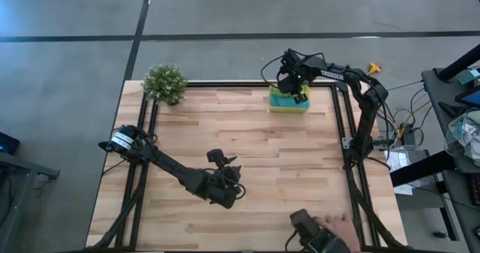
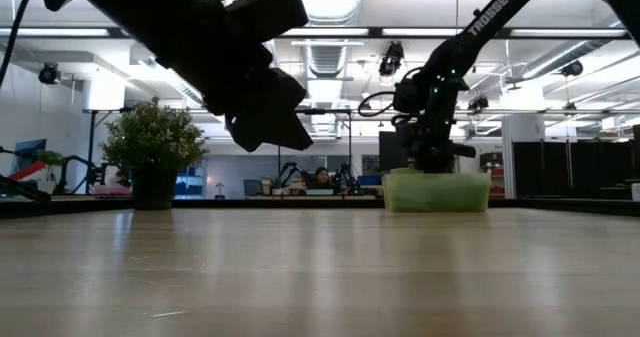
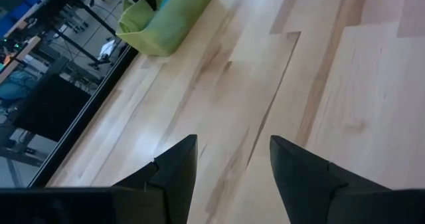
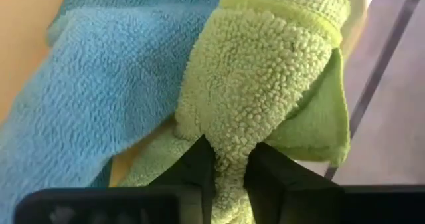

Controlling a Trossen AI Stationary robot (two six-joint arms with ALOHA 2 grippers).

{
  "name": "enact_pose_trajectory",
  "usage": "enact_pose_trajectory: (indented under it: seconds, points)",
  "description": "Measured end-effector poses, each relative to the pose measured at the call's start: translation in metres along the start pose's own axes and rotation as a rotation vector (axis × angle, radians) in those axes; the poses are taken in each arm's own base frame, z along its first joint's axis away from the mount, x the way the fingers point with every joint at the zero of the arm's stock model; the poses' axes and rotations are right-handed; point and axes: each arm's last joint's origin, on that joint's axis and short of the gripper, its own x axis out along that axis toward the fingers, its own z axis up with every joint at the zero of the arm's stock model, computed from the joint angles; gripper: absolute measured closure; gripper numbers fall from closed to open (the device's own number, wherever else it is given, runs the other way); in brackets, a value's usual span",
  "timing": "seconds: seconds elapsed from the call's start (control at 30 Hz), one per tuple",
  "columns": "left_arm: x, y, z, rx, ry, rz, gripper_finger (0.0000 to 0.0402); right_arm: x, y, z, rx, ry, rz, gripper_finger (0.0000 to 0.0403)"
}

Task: Roll microfiber towels into tight, uniform cylinder then place into a basket
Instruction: Put the green microfiber towel into the yellow bin

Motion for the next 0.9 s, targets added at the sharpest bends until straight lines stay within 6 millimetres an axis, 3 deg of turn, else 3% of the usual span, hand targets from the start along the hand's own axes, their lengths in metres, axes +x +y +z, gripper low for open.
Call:
enact_pose_trajectory:
  seconds: [0.2,0.53,0.9]
  points:
    - [0.001,0.0,-0.003,0.008,0.005,0.001,0.0228,0.009,0.008,0.001,-0.022,-0.001,0.013,0.0287]
    - [0.002,0.0,-0.006,0.008,0.005,0.002,0.0228,0.005,0.01,0.012,-0.047,0.015,-0.006,0.0194]
    - [0.002,0.0,-0.008,0.004,0.004,-0.001,0.0228,-0.007,0.01,0.023,-0.044,0.069,-0.023,0.015]
